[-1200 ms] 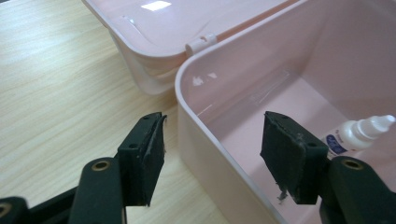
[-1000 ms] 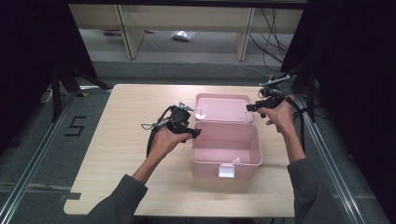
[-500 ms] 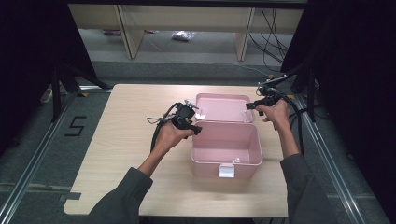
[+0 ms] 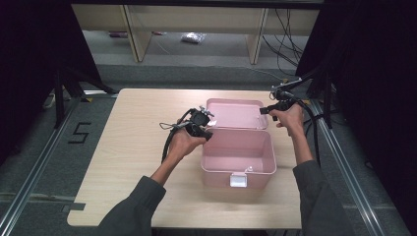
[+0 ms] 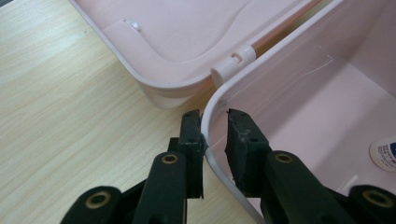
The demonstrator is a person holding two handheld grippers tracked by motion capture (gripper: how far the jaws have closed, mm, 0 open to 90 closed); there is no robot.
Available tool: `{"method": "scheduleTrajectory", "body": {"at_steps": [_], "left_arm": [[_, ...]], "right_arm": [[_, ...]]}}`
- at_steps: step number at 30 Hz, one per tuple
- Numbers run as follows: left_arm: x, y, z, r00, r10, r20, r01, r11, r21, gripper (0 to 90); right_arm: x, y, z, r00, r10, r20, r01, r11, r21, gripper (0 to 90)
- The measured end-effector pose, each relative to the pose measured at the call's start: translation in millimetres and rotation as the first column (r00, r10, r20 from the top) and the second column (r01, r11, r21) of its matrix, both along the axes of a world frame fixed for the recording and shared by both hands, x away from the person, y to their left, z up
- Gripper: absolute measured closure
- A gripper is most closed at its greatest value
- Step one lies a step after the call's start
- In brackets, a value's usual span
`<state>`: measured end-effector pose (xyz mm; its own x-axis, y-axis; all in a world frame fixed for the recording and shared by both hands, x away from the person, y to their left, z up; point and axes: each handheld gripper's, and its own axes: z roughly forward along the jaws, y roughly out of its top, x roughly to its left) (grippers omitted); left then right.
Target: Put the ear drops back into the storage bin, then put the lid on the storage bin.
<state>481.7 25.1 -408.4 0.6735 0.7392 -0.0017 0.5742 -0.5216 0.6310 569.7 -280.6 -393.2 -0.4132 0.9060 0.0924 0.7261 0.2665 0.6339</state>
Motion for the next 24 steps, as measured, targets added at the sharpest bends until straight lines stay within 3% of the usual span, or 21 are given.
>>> {"method": "scheduleTrajectory", "body": {"at_steps": [5,6,7,9,10,11,12,13,14,17,19,20,21,24], "left_arm": [[-0.4,0.6,0.1,1.0000,0.002,-0.007,-0.002,1.0000,-0.004,76.2],[-0.9,0.5,-0.1,1.0000,0.006,-0.002,-0.006,1.0000,-0.007,76.2],[-1.0,0.6,0.0,1.0000,0.006,-0.005,-0.006,1.0000,-0.007,76.1],[-0.9,0.6,0.0,1.0000,0.006,-0.005,-0.006,0.9999,-0.008,76.2],[-1.0,0.6,0.0,1.0000,0.007,-0.005,-0.007,1.0000,-0.007,76.2],[-1.3,0.5,0.1,1.0000,0.006,-0.004,-0.006,1.0000,-0.004,76.2],[-1.5,0.5,0.1,1.0000,0.006,-0.005,-0.006,1.0000,-0.004,76.1],[-1.5,0.9,-0.1,1.0000,0.005,-0.005,-0.005,1.0000,-0.008,76.1],[-1.6,1.2,-0.4,1.0000,0.005,-0.004,-0.005,0.9999,-0.013,76.0],[-1.4,1.4,-0.4,1.0000,0.004,-0.009,-0.004,0.9999,-0.015,76.1],[-1.2,1.6,-0.3,0.9999,0.003,-0.011,-0.003,0.9999,-0.015,76.0],[-1.2,1.7,-0.4,0.9999,0.003,-0.011,-0.003,0.9999,-0.017,76.0],[-1.2,1.7,-0.5,0.9999,0.003,-0.010,-0.003,0.9998,-0.017,76.0],[-1.3,1.8,-0.6,1.0000,0.002,-0.009,-0.002,0.9998,-0.018,76.0]], "right_arm": [[3.4,1.7,-1.8,0.9999,-0.015,0.006,0.015,1.000,-0.013,55.8],[3.4,4.0,-3.0,0.9994,-0.035,-0.009,0.035,0.999,0.005,56.4],[5.3,3.2,-4.5,0.9995,-0.027,0.018,0.027,1.000,-0.010,57.2],[6.5,4.2,-4.8,0.9996,-0.030,-0.004,0.029,0.999,-0.023,58.2],[7.1,5.8,-6.2,0.9994,-0.036,-0.002,0.036,0.999,-0.008,59.1],[7.9,5.3,-6.9,0.9996,-0.025,0.010,0.025,0.999,-0.023,59.5],[6.8,10.6,-8.5,0.9975,-0.071,-0.009,0.071,0.997,0.023,59.6],[9.0,7.4,-8.2,0.9994,-0.033,-0.007,0.032,0.999,-0.017,59.7],[9.6,7.8,-9.4,0.9995,-0.031,0.004,0.031,0.999,-0.028,60.3],[12.1,8.7,-11.2,0.9995,-0.032,0.005,0.032,0.999,-0.030,62.6],[12.4,11.6,-11.7,0.9983,-0.055,-0.018,0.054,0.998,-0.027,64.4],[14.0,12.4,-13.8,0.9980,-0.064,0.002,0.064,0.998,-0.007,65.3],[14.3,11.5,-12.2,0.9983,-0.057,-0.015,0.056,0.998,-0.037,66.0],[15.3,12.5,-13.9,0.9972,-0.064,-0.039,0.062,0.997,-0.046,66.7]]}}
